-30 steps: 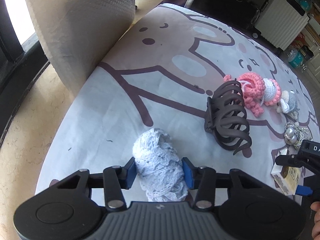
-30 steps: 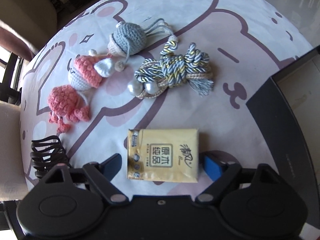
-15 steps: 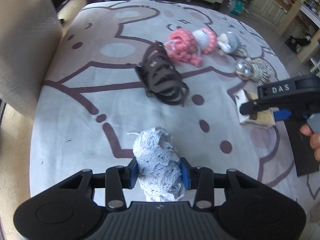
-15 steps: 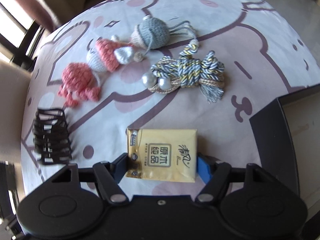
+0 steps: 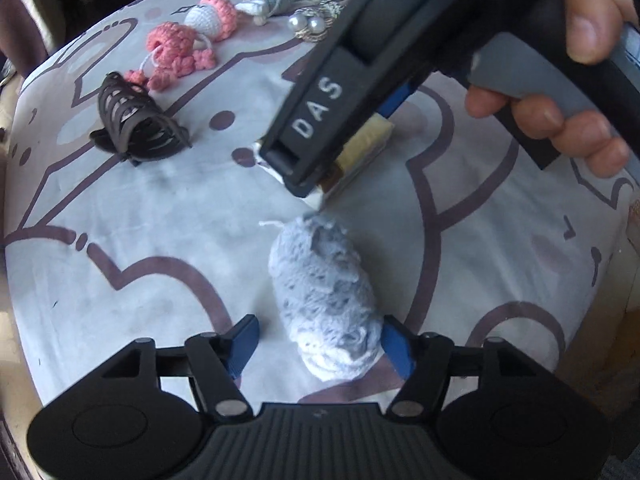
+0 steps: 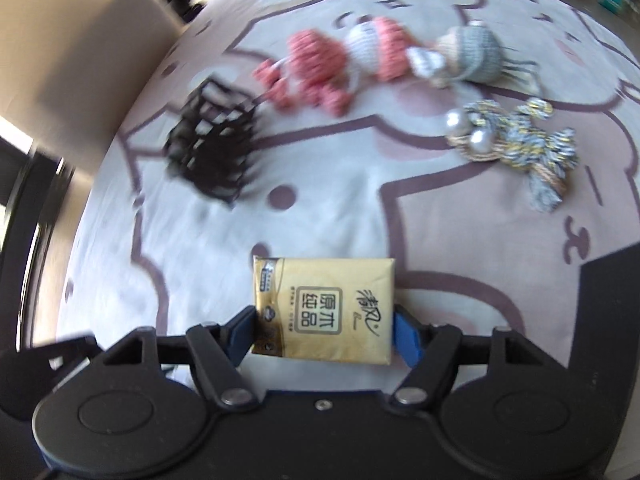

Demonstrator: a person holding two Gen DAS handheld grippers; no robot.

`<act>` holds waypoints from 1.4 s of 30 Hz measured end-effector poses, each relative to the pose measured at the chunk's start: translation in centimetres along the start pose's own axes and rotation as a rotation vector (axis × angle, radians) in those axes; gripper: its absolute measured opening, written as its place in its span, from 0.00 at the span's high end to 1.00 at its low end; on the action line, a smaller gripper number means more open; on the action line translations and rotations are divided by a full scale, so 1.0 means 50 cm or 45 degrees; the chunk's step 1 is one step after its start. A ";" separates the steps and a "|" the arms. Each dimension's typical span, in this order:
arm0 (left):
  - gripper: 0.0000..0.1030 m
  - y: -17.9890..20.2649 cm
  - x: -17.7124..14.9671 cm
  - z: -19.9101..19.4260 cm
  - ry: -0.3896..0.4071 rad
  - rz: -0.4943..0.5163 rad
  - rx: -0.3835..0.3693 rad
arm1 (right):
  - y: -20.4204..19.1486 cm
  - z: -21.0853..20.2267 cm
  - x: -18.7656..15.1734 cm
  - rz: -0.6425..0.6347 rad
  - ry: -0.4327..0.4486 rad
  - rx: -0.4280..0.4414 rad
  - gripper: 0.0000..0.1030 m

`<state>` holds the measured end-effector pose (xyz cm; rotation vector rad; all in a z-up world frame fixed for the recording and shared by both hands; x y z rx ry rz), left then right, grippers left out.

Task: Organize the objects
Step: 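Close the left gripper on the white scrunchie while the right gripper grasps the yellow tissue packet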

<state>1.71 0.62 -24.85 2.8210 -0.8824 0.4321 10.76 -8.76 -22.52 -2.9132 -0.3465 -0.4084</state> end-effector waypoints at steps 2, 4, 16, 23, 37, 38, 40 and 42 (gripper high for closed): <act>0.34 -0.022 -0.017 -0.004 -0.014 -0.071 0.021 | -0.018 0.003 -0.007 -0.070 -0.021 0.013 0.30; 0.32 -0.042 -0.031 -0.007 -0.024 -0.124 0.045 | -0.032 0.003 -0.012 -0.115 -0.039 0.030 0.30; 0.18 -0.145 -0.039 -0.018 -0.105 -0.425 0.225 | -0.064 -0.005 -0.042 -0.228 -0.117 0.092 0.31; 0.03 -0.108 -0.027 -0.051 -0.070 -0.532 0.075 | -0.041 -0.014 -0.043 -0.146 -0.117 0.090 0.30; 0.02 -0.115 0.026 -0.024 -0.147 -0.994 0.087 | 0.014 -0.047 -0.042 -0.034 -0.057 0.057 0.31; 0.02 -0.118 0.029 -0.023 -0.144 -1.013 0.099 | 0.023 -0.051 -0.043 -0.021 -0.053 0.049 0.31; 0.02 -0.112 0.034 -0.017 -0.147 -1.030 0.097 | 0.041 -0.056 -0.048 0.009 -0.046 0.035 0.31; 0.02 -0.104 0.036 -0.010 -0.154 -1.054 0.091 | 0.055 -0.060 -0.050 0.037 -0.040 0.028 0.31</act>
Point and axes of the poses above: each gripper's, at about its wrist camera, not at the fingertips, and z roughly the way its jaws point, y to its right, x to its top, the point moved 6 cm from there along z, roughly the way its jaws point, and after that the axes turned 4 degrees about -z, right-handed, at the moved point
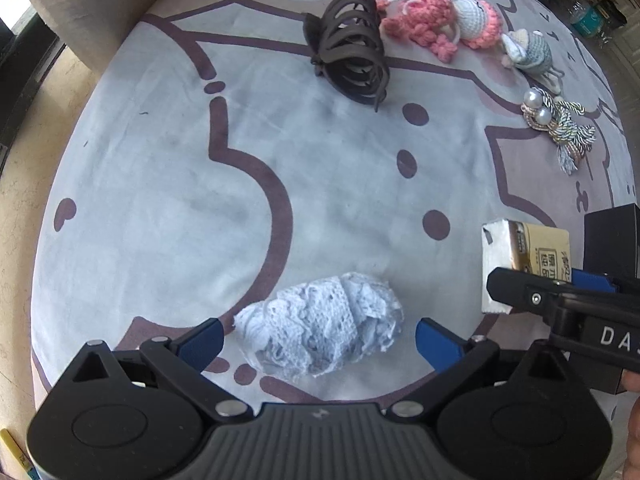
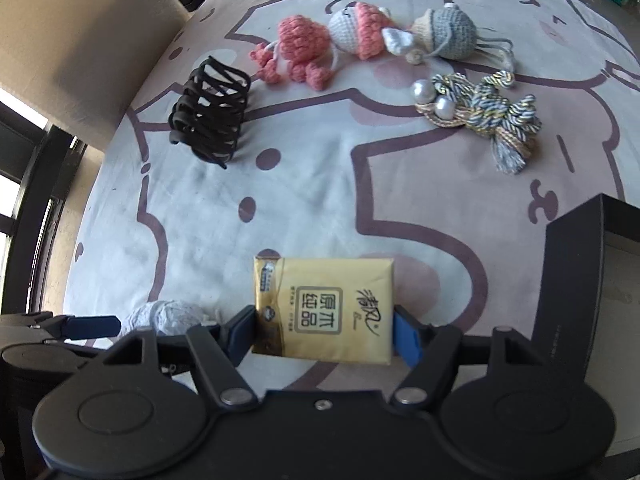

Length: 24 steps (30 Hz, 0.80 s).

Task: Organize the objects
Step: 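Close the left gripper on the white scrunchie while the right gripper grasps the yellow tissue packet, then lift the scrunchie with the left tool while the right tool carries the tissue packet toward the black box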

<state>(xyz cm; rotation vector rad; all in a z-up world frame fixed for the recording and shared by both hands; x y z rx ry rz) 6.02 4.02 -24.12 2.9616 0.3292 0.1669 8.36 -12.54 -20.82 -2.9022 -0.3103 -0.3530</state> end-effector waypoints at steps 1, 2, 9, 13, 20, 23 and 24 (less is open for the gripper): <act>0.02 0.005 -0.002 0.002 -0.001 -0.002 -0.006 | 0.005 -0.002 -0.001 0.007 0.003 -0.003 0.31; 0.04 0.007 -0.002 0.002 0.009 -0.001 0.000 | 0.009 -0.003 -0.003 0.012 0.005 -0.005 0.31; 0.23 -0.004 -0.003 0.001 0.038 -0.028 0.029 | 0.039 -0.012 -0.012 0.050 0.018 -0.020 0.31; 0.25 0.012 -0.003 -0.019 0.070 0.026 0.049 | 0.041 -0.018 -0.014 0.049 0.027 -0.009 0.31; 0.25 0.102 0.047 -0.141 0.215 0.107 -0.021 | 0.068 -0.088 0.011 0.068 0.144 -0.023 0.31; 0.25 0.170 0.074 -0.204 0.319 0.159 -0.047 | 0.094 -0.144 0.029 0.100 0.225 -0.027 0.31; 0.25 0.188 0.078 -0.222 0.344 0.177 -0.059 | 0.105 -0.165 0.034 0.113 0.255 -0.029 0.31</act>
Point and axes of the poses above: each gripper's, at about its wrist camera, not at the fingertips, and z roughly the way its jaws point, y to its right, x to its top, the point moved 6 cm from there along z, roughly the way its jaws point, and after that the axes turned 4 degrees about -z, right-handed, at the moved point
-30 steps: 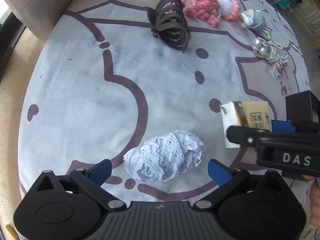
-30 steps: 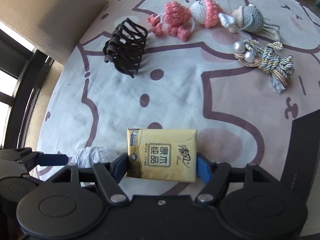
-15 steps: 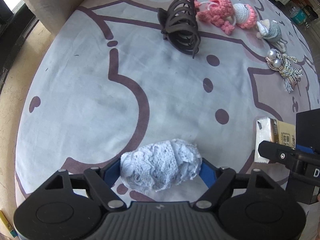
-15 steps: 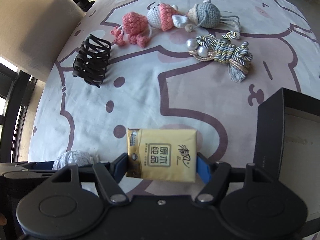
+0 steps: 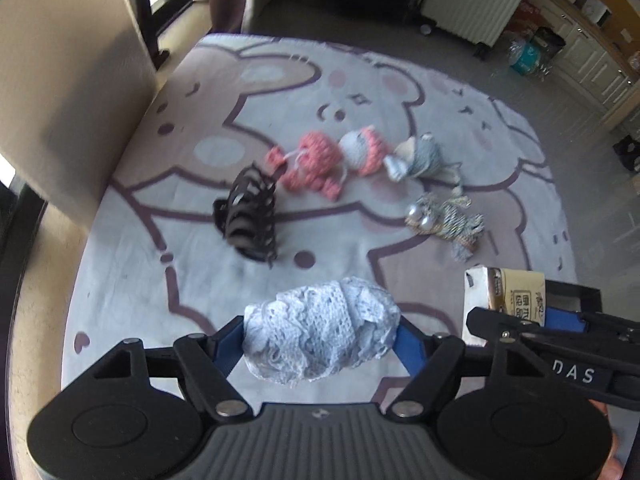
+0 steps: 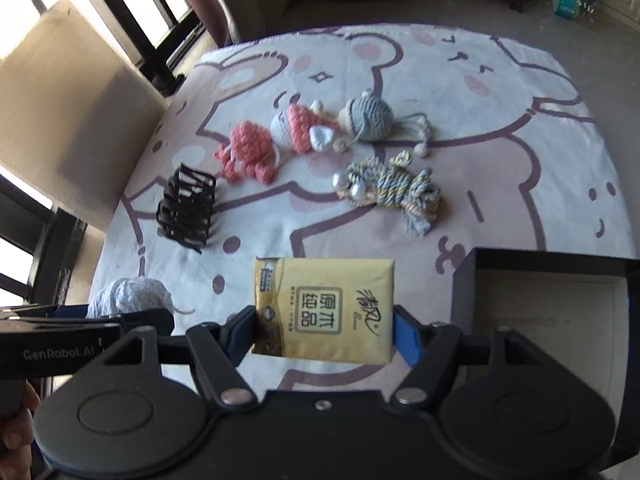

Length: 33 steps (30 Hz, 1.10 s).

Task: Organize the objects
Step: 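Lift the scrunchie with the left tool while the right tool carries the tissue packet toward the black box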

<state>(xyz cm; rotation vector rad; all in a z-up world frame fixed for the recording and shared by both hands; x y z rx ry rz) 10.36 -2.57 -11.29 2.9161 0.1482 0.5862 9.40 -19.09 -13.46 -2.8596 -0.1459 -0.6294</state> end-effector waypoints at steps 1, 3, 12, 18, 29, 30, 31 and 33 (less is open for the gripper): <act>0.25 0.023 0.011 -0.013 0.022 0.015 -0.016 | 0.011 -0.021 0.010 0.013 0.030 -0.002 0.31; 0.25 0.064 0.026 -0.041 0.054 0.049 -0.045 | 0.035 -0.060 0.024 0.034 0.079 -0.008 0.31; 0.25 0.246 0.041 -0.099 0.122 0.259 -0.101 | 0.156 -0.183 0.036 0.110 0.189 -0.102 0.30; 0.25 0.338 0.025 -0.111 0.130 0.333 -0.150 | 0.233 -0.233 0.013 0.164 0.210 -0.165 0.30; 0.26 0.434 -0.033 -0.069 0.095 0.406 -0.209 | 0.328 -0.258 -0.039 0.243 0.196 -0.232 0.30; 0.26 0.439 -0.037 -0.064 0.090 0.416 -0.207 | 0.335 -0.258 -0.044 0.248 0.191 -0.239 0.30; 0.26 0.446 -0.043 -0.059 0.085 0.428 -0.203 | 0.342 -0.257 -0.050 0.253 0.186 -0.245 0.30; 0.26 0.455 -0.052 -0.049 0.073 0.448 -0.203 | 0.354 -0.253 -0.058 0.265 0.177 -0.254 0.30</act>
Point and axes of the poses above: each gripper's, at about its wrist camera, not at the fingertips, and z roughly the way its jaws point, y to its right, x to its top, the point moved 6 cm from there along z, roughly the way its jaws point, and after that the axes turned 4 degrees about -z, right-handed, at the moved point
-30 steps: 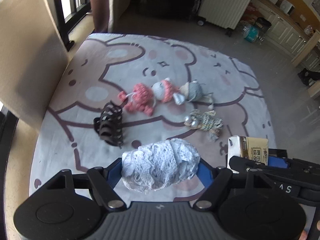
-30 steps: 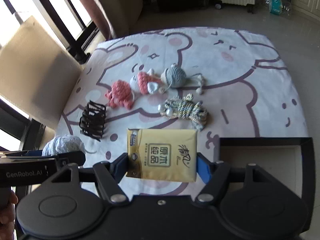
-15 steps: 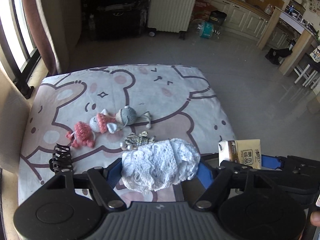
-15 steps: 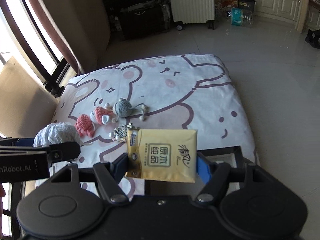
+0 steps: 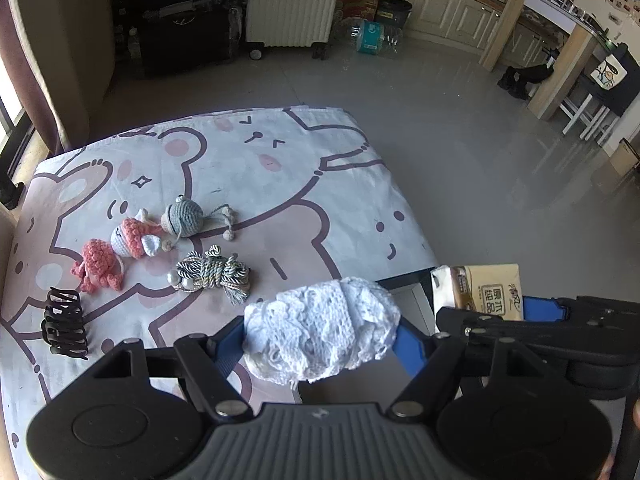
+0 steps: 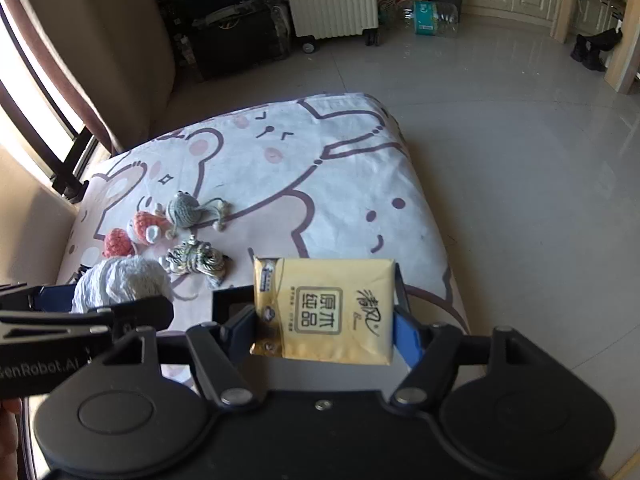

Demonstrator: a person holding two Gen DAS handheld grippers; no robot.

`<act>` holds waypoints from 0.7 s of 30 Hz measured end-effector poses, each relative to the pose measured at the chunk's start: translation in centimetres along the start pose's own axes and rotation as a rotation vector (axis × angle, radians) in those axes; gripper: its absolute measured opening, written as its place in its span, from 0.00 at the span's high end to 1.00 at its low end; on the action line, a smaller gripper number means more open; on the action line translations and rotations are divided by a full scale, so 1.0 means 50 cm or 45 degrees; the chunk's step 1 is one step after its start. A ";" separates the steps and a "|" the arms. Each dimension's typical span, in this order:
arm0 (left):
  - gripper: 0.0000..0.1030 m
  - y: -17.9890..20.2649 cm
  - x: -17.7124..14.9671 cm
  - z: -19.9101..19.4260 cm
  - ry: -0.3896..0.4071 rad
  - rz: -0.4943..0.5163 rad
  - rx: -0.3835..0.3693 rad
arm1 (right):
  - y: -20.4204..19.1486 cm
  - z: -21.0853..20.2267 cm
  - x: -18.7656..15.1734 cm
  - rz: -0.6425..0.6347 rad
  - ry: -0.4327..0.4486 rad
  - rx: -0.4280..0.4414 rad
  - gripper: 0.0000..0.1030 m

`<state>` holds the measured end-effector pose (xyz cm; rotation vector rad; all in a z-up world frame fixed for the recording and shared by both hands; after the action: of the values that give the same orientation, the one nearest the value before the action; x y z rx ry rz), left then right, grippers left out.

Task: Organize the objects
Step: 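Lift the scrunchie with the left tool while the right tool carries the tissue packet toward the black box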

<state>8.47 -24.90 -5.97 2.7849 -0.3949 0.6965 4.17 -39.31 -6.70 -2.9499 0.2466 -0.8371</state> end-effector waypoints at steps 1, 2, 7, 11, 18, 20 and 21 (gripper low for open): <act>0.26 0.005 -0.005 0.006 -0.008 0.011 -0.001 | 0.006 0.003 -0.003 0.006 -0.004 -0.005 0.30; 0.26 0.009 -0.010 0.011 -0.016 0.019 -0.001 | 0.012 0.006 -0.006 0.013 -0.008 -0.009 0.30; 0.26 0.025 -0.035 0.046 -0.073 0.064 0.001 | 0.043 0.024 -0.020 0.050 -0.029 -0.032 0.30; 0.26 0.037 -0.058 0.078 -0.134 0.110 0.004 | 0.065 0.044 -0.041 0.090 -0.057 -0.039 0.30; 0.26 0.057 -0.100 0.124 -0.251 0.177 -0.005 | 0.083 0.084 -0.088 0.117 -0.130 -0.043 0.30; 0.26 0.060 -0.115 0.140 -0.296 0.188 -0.008 | 0.086 0.092 -0.095 0.122 -0.146 -0.044 0.30; 0.26 0.062 -0.121 0.145 -0.309 0.192 -0.009 | 0.087 0.096 -0.097 0.126 -0.152 -0.044 0.30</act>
<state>5.41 -28.73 -14.62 2.8631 -0.6575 0.3851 2.02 -42.68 -13.74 -2.9770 0.3998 -0.6488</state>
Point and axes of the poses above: each gripper's, at about its wrist camera, not at the fingertips, and z roughly the way its jaws point, y to its right, x to its top, the point moved 6 cm from there along z, roughly the way its jaws point, and after that the axes turned 4 degrees about -z, right-handed, at the moved point
